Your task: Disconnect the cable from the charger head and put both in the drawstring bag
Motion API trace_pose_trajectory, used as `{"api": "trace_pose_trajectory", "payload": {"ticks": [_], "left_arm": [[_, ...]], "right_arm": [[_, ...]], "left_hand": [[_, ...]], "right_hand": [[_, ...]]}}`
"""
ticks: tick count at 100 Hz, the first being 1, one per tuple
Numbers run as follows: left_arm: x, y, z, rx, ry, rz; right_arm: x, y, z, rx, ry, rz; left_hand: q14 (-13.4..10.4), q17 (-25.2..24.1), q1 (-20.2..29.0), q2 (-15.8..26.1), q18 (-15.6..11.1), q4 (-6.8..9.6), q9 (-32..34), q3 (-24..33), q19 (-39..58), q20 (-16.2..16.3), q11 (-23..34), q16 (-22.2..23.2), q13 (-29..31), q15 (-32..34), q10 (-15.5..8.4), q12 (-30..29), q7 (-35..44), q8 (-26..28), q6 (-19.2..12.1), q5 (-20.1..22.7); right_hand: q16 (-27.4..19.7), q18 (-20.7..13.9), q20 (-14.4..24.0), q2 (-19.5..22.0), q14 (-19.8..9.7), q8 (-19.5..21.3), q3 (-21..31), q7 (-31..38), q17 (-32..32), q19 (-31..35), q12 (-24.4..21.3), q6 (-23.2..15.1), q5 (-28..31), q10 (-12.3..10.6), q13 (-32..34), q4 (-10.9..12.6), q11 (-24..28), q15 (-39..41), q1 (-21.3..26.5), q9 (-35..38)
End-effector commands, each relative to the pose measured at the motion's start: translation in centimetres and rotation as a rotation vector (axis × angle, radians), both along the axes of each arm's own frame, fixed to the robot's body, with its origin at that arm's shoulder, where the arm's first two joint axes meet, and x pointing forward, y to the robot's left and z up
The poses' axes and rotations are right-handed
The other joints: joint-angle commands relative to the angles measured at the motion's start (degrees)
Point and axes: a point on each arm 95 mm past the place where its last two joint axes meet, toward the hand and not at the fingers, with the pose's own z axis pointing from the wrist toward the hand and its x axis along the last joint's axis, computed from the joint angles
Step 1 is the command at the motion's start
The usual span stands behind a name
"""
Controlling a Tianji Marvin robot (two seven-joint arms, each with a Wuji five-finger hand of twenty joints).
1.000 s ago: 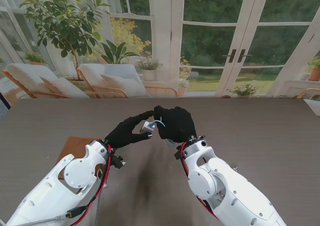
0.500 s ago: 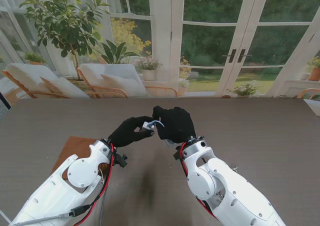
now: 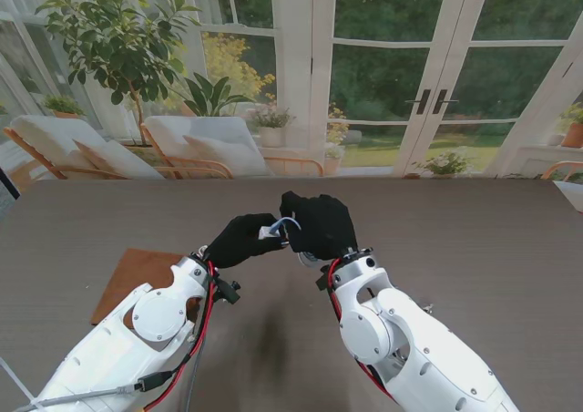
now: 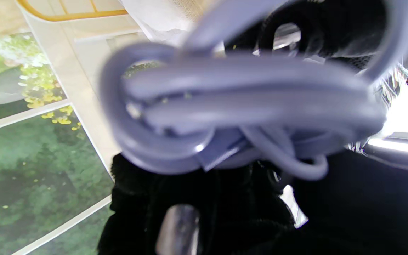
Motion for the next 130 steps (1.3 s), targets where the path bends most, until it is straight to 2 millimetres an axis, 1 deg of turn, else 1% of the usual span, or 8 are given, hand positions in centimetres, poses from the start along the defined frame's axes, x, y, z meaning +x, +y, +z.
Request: {"api": "trace_pose_trajectory", "payload": {"ticks": [1,9,15,28,40,71,92,130], "left_arm": [[-0.2,-0.5,-0.1,0.024,-0.002,-0.015],[-0.2,-0.5,-0.2,0.034,-0.012,-0.01],[-0.2,-0.6,-0.3,0.045,-0.023,-0.01],[-0.3,-0.7,-0.3,0.051,-0.051,-0.019],[-0.4,-0.7,-0.3,0.044,-0.071,-0.018],[-0.6,-0.7,-0.4,0.039,-0.109,0.008],[-0.9,-0.6,-0.6,0.077,-0.11,-0.01],[-1.4,-0.6,-0.7,0.089,-0.087,-0.014]], "right_arm": [[0.1,0.3,0.0,-0.003,0.012,0.002],[0.4,0.2,-0.1,-0.011,0.015,-0.004],[0.6,0.1,-0.2,-0.017,0.016,-0.009],[0.9,0.0,-0.4,-0.016,0.021,-0.021],[1.0,-0.1,-0.5,-0.019,0.024,-0.024],[1.2,-0.2,-0.6,-0.02,0.03,-0.032],[1.6,-0.3,-0.6,0.007,0.049,-0.055],[2.4,-0.7,-0.8,0.062,0.076,-0.097]], "left_hand": [[0.22,3.57,-0.41,5.96,-1.51,-0.42,3.05,5.49,4.74,3.76,5.06,0.45,6.76,11.66,1.84,3.34,5.07,3.22,0.19,3.58],[-2.59,10.87,-5.91,7.01,0.61,-0.42,6.83,10.89,9.34,4.12,10.57,-2.39,13.37,18.05,0.4,5.18,9.08,7.99,1.58,6.53],[-4.94,15.87,-9.57,8.26,1.44,0.93,9.23,14.01,12.81,2.07,13.8,-4.77,17.5,21.42,-1.0,6.2,11.12,11.13,1.78,8.64],[-7.01,22.38,-11.23,10.54,2.67,0.79,13.25,12.58,17.12,-2.85,16.96,-7.08,21.96,24.38,-2.55,7.04,14.91,14.41,1.32,12.56],[-6.43,23.65,-10.54,10.37,3.4,0.96,15.06,12.46,17.49,-3.73,16.99,-7.15,21.97,24.81,-2.38,7.13,15.89,15.07,1.32,14.93],[-4.56,29.1,-14.64,5.25,6.17,2.81,16.73,23.63,20.71,-8.55,22.27,-8.2,21.93,26.54,-2.07,3.29,18.82,16.89,1.5,21.38],[-5.43,30.65,-15.33,4.83,6.17,3.25,16.71,24.94,21.98,-10.23,24.7,-8.63,21.94,27.51,-2.59,1.67,19.61,17.5,1.36,22.37],[-5.27,30.58,-15.06,5.07,6.29,3.2,16.55,24.84,22.3,-11.17,24.81,-8.95,21.91,27.64,-2.21,0.71,19.73,17.88,1.6,22.06]], "right_hand": [[0.75,-1.87,1.88,1.25,-11.78,4.44,1.8,8.49,28.57,3.19,1.17,-6.59,2.04,4.72,1.48,0.87,2.52,3.36,3.21,3.8],[0.75,-1.73,2.04,1.36,-11.78,4.39,1.6,8.58,28.61,3.46,1.19,-6.35,1.94,4.84,1.48,0.92,2.66,3.36,3.41,3.68],[0.77,-1.81,2.2,1.38,-11.99,4.37,1.5,8.67,28.71,3.74,1.21,-6.2,1.9,4.84,1.5,0.94,2.76,3.37,3.48,3.64],[0.97,-1.99,2.56,1.53,-12.22,4.27,1.29,8.83,28.82,4.4,1.2,-5.86,1.66,4.87,1.49,1.01,2.99,3.66,3.74,3.59],[1.06,-2.08,2.7,1.61,-12.26,4.16,1.19,8.94,28.82,4.57,1.14,-5.76,1.59,4.87,1.48,1.06,3.04,3.72,3.8,3.58],[1.58,-2.88,3.42,1.48,-12.92,3.99,1.22,9.12,29.14,5.94,1.05,-5.58,1.73,4.92,1.48,1.08,3.21,4.32,3.88,3.62],[4.38,-6.99,7.36,1.05,-14.12,3.81,1.62,9.29,30.63,13.43,0.53,-4.43,2.29,5.04,1.47,1.08,2.76,6.72,4.24,5.62],[7.07,-9.9,11.18,-0.93,-12.04,5.65,2.7,7.48,32.08,21.5,1.76,-6.61,8.12,6.47,1.36,1.41,3.23,8.84,4.43,9.13]]}}
